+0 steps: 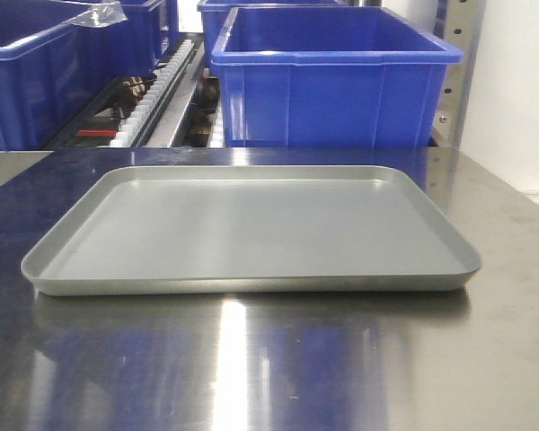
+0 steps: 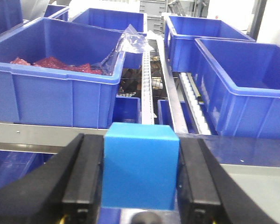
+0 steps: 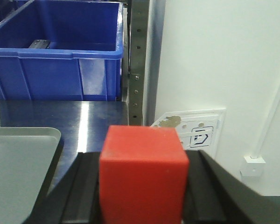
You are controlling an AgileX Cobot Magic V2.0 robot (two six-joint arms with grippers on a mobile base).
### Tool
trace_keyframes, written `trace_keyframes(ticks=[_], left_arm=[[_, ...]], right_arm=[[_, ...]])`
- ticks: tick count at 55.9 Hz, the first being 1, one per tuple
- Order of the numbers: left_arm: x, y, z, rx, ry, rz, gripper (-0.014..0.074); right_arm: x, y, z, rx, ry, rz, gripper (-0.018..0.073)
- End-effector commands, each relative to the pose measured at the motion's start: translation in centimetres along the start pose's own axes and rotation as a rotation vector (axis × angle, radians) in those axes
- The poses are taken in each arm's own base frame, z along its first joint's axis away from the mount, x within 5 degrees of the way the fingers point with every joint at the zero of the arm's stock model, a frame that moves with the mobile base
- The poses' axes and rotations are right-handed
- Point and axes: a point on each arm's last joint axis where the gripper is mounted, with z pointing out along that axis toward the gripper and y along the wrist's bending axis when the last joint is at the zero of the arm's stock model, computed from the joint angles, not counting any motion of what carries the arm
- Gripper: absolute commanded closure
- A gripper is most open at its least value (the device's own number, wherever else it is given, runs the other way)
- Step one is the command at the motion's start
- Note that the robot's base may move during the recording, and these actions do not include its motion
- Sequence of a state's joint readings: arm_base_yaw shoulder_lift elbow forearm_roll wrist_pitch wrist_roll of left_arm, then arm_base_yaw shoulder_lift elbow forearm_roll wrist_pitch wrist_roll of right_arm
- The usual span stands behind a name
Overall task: Sort and place red and blue blocks on shelf
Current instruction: 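Hold both cubes and turn the base away from the tray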
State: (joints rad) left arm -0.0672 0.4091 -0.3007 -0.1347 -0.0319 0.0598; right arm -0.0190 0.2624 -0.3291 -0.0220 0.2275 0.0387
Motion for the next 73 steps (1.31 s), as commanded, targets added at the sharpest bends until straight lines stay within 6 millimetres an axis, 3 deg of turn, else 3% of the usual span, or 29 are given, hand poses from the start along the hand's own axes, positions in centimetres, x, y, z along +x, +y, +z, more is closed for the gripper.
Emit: trace_keyframes(ticks=[1,73], left_arm=[[-1.74,-0.01,-0.01,-0.005,-0.111,0.0,0.0299],[-1.74,-0.01,-0.01,-0.005,-0.111,0.0,0.0299]], right_arm=[[-1.67,0.01,-0.13,0.001,-0.104,-0.01,0.0186],[-1.67,0.01,-0.13,0.001,-0.104,-0.01,0.0186]])
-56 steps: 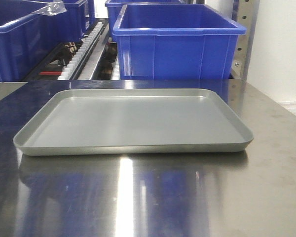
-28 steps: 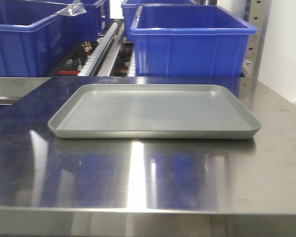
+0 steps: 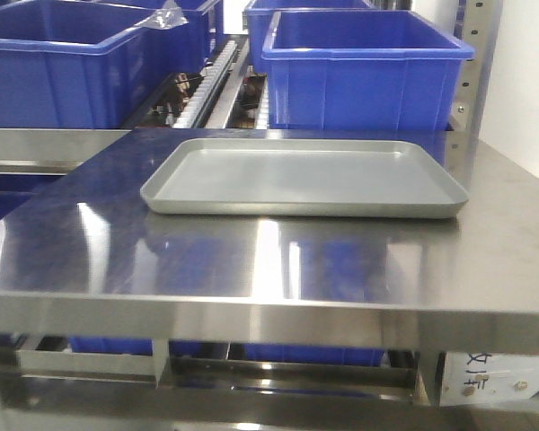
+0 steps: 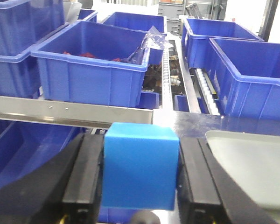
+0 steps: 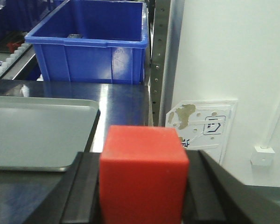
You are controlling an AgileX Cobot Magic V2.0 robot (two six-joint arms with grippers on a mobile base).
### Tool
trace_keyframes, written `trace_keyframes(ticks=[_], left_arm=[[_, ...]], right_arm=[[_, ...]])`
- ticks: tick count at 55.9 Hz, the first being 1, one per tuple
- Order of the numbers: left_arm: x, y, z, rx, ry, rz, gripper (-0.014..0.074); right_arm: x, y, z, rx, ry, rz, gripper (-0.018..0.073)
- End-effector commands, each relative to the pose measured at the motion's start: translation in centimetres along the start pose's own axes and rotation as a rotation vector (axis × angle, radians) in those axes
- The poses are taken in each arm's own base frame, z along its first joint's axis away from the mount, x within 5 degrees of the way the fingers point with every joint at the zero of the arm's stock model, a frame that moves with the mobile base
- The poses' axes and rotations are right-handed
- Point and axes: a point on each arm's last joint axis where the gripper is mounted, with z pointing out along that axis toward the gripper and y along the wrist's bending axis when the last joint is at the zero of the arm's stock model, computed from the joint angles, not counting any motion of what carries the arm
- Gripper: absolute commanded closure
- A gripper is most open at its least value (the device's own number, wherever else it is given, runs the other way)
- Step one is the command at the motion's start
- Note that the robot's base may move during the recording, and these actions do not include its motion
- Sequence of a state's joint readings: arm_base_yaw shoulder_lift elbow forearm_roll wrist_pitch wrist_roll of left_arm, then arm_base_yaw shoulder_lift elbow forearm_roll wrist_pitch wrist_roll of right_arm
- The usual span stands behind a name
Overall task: Sort and place red and blue blocks on shelf
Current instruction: 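Hold both cubes and turn the base away from the tray, then drive the base to the shelf rack of blue bins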
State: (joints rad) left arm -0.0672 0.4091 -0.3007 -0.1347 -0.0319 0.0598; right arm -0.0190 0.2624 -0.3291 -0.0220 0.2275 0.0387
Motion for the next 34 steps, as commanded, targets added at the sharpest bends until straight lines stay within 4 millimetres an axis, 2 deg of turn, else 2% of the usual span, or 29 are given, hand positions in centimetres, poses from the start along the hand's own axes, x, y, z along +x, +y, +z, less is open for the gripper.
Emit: trace_keyframes(ticks=[1,34], left_arm=[[-1.74,-0.01,-0.01,-0.005,-0.111,0.0,0.0299],[-1.74,-0.01,-0.01,-0.005,-0.111,0.0,0.0299]], right_arm=[[-1.67,0.01,-0.13,0.001,-0.104,-0.01,0.0186],[-1.67,0.01,-0.13,0.001,-0.104,-0.01,0.0186]])
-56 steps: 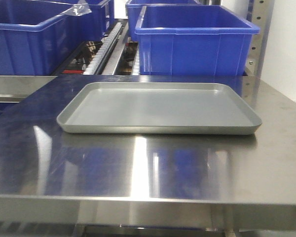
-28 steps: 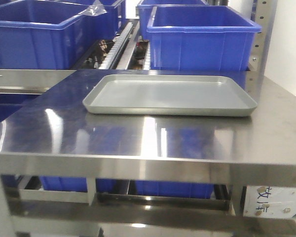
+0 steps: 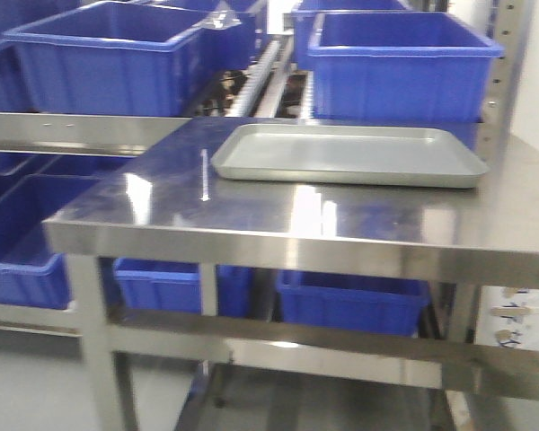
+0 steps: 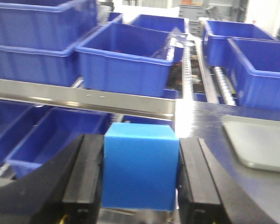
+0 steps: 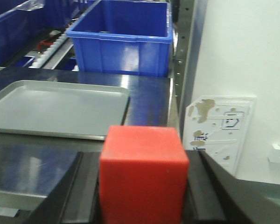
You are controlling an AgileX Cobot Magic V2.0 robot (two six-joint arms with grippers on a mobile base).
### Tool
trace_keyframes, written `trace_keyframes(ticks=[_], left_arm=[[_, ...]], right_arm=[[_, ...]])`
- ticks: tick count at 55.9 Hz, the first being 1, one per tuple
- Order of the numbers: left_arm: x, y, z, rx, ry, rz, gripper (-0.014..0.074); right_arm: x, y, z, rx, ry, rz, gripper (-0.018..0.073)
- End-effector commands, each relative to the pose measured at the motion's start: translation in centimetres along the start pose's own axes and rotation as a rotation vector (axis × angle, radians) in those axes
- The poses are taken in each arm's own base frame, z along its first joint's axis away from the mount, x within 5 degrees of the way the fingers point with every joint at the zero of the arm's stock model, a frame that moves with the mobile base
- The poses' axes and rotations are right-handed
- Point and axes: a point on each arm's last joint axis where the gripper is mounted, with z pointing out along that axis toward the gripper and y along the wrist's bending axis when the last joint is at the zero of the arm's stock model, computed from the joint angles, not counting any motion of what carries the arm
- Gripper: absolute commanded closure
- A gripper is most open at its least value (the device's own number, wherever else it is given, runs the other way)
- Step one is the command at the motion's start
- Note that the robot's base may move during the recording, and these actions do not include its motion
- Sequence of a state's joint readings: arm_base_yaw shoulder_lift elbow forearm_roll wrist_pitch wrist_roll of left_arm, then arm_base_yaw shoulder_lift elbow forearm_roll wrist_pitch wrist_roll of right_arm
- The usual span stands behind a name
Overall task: Sort and place red and blue blocks on shelf
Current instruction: 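Drive the base to the shelf rack of blue bins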
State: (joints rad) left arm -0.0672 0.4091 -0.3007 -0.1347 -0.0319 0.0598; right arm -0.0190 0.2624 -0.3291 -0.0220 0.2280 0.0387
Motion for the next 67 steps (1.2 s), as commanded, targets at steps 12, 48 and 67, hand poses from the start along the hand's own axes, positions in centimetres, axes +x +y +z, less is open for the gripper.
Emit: trace_keyframes(ticks=[12,48,67], left_arm=[[-1.74,-0.01,-0.01,-0.005,-0.111,0.0,0.0299],[-1.74,-0.01,-0.01,-0.005,-0.111,0.0,0.0299],[-1.74,-0.01,-0.01,-0.005,-0.111,0.0,0.0299]], right_arm=[[-1.67,0.01,-0.13,0.001,-0.105,-0.01,0.0186],[-1.67,0.01,-0.13,0.001,-0.105,-0.01,0.0186],[-1.67,0.01,-0.13,0.001,-0.105,-0.01,0.0186]])
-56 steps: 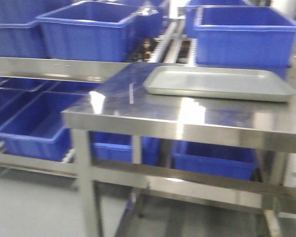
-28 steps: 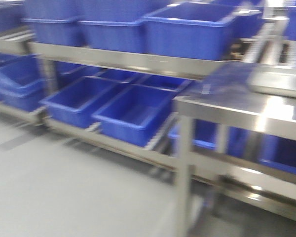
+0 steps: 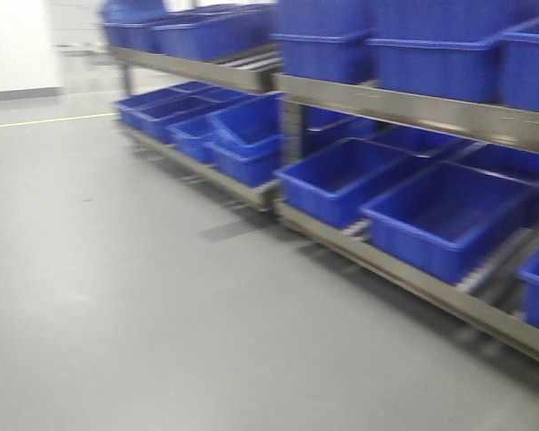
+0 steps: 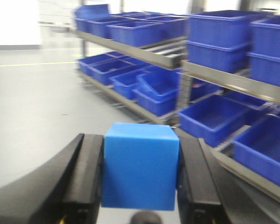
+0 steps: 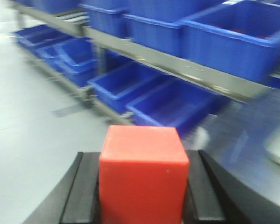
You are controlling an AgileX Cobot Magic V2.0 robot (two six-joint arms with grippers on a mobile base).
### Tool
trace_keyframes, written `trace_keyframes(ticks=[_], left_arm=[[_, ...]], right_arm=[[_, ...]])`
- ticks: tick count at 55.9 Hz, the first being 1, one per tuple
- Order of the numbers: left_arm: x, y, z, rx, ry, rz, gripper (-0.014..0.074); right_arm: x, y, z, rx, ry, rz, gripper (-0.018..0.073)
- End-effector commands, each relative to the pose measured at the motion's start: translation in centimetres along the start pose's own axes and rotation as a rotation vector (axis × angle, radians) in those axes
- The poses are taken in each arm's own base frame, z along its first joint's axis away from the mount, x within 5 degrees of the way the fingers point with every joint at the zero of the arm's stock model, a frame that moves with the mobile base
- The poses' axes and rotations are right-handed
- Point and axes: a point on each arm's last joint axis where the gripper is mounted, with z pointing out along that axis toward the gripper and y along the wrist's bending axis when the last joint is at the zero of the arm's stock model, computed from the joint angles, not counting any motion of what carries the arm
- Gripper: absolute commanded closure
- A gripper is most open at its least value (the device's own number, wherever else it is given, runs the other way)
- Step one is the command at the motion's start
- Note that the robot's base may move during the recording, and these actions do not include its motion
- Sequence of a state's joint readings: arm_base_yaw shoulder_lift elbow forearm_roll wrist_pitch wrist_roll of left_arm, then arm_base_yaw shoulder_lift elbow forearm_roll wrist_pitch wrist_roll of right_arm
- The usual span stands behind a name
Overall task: Sort and place red and blue blocks on shelf
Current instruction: 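Drive the base to the shelf rack of blue bins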
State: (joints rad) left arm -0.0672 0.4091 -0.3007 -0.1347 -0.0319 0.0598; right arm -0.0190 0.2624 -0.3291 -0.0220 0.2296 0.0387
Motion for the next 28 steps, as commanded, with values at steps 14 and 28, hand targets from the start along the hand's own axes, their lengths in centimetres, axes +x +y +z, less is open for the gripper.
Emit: trace_keyframes(ticks=[14,28], left_arm=[[-1.74,-0.01,-0.01,-0.005,-0.111,0.0,0.0299],[-1.74,-0.01,-0.01,-0.005,-0.111,0.0,0.0299]], right_arm=[[-1.69,0.01,-0.13,0.001,-0.106,-0.01,0.0186],[-1.69,0.01,-0.13,0.001,-0.106,-0.01,0.0186]])
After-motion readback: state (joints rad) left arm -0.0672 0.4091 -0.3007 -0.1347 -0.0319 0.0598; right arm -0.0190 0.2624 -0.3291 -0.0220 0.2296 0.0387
